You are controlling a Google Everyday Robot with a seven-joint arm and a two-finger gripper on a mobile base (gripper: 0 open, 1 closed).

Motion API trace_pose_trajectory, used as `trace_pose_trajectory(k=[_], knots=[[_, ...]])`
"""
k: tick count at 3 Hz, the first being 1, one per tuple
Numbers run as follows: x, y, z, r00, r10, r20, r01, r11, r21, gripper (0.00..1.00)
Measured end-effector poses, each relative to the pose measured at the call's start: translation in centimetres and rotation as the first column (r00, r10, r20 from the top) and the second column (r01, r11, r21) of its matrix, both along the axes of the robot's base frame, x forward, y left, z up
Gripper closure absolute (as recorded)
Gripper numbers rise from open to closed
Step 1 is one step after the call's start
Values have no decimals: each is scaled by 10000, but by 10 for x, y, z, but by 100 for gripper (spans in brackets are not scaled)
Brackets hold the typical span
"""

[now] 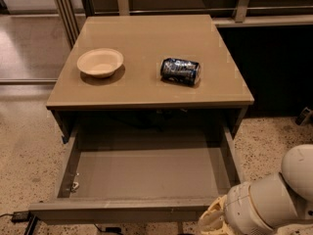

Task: Close top drawer

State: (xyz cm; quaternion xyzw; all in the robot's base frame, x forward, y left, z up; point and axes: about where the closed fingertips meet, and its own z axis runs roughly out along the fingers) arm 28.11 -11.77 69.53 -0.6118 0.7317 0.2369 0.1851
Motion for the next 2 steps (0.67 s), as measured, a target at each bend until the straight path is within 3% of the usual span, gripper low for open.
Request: trace_pose_trajectory(k=[1,2], knots=[[12,8,-12,9996,60,275,-61,10000,18,100],[39,9,-20,9963,8,857,26,9992,-393,99]])
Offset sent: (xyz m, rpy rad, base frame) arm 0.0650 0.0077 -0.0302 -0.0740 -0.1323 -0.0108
